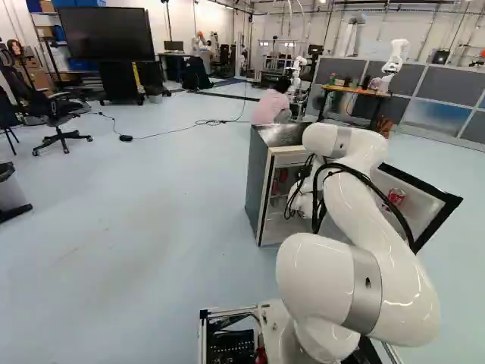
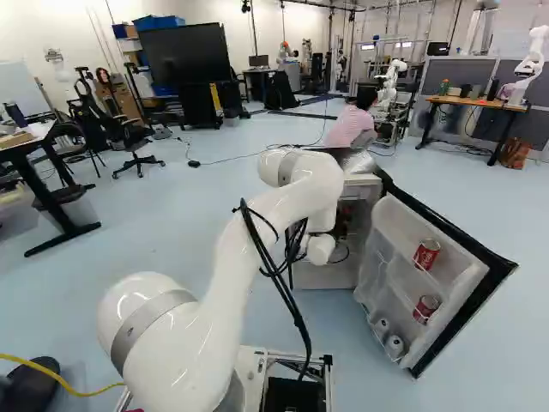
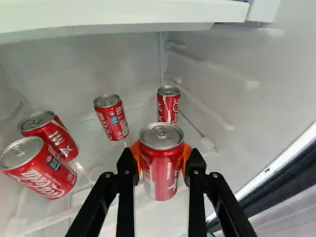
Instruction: Grab a drink from the fridge
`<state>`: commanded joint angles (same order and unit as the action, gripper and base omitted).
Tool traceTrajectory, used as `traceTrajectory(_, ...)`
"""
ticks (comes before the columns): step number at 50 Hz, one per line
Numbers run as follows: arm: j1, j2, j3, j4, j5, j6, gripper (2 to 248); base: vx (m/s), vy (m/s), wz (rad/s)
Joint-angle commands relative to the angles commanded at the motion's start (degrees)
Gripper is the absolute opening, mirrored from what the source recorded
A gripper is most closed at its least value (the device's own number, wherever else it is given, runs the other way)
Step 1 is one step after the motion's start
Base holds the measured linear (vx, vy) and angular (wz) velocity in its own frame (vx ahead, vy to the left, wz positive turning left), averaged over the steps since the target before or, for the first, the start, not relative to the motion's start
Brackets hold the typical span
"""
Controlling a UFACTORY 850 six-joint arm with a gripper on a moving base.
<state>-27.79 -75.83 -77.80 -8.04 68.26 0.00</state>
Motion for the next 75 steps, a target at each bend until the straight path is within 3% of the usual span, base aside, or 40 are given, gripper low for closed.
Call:
traceTrajectory(17, 0.39, 4.27, 6.61, 0.00, 0.00, 0.00, 98, 0.000, 0.000, 0.000)
traceTrajectory(75, 1.55, 25.99, 34.07, 0.00, 0.00, 0.00, 98, 0.000, 0.000, 0.000)
